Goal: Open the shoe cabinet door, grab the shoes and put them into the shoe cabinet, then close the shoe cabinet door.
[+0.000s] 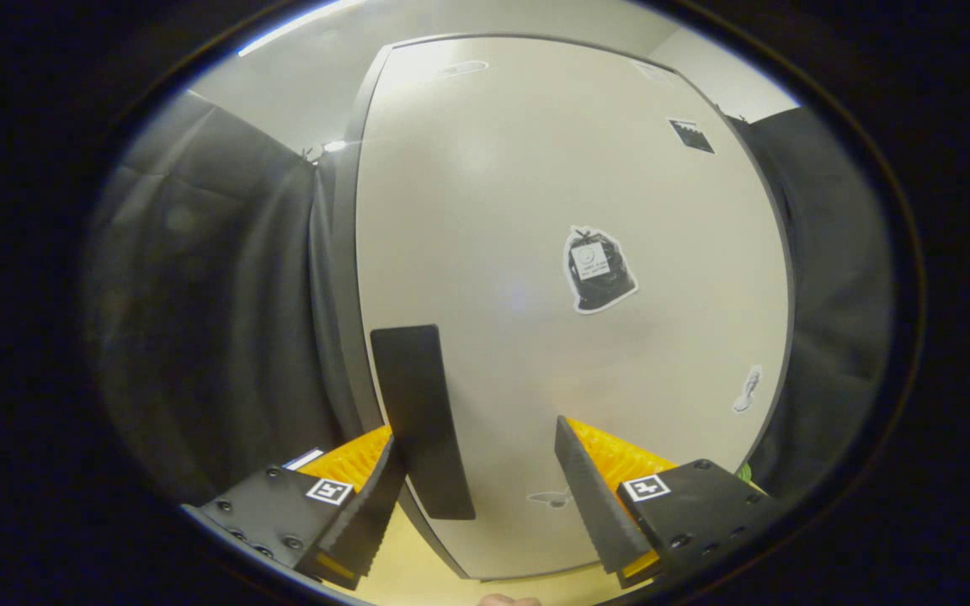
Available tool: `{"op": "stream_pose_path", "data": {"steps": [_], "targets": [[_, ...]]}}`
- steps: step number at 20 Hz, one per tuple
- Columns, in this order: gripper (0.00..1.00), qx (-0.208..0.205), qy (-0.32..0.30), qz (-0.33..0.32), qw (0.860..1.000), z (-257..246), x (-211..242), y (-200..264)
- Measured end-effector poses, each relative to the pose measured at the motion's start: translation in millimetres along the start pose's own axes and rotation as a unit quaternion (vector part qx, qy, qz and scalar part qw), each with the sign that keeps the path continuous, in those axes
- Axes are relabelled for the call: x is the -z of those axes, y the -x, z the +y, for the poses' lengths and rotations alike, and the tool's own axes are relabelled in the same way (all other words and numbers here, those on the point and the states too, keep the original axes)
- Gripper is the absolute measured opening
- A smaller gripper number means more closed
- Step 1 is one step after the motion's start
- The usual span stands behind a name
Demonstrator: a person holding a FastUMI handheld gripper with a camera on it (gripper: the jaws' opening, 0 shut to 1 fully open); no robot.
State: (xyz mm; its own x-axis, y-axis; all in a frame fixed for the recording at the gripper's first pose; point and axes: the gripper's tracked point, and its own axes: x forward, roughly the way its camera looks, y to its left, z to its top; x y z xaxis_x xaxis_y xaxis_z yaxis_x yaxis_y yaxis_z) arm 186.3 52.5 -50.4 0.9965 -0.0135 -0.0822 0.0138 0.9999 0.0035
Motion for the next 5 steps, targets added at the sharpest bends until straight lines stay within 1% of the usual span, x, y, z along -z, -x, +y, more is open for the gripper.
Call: {"op": "stream_pose_path", "data": {"steps": [5], "targets": [[0.98, -0.011, -0.006, -0.014, 1.0, 5, -12, 20]]}}
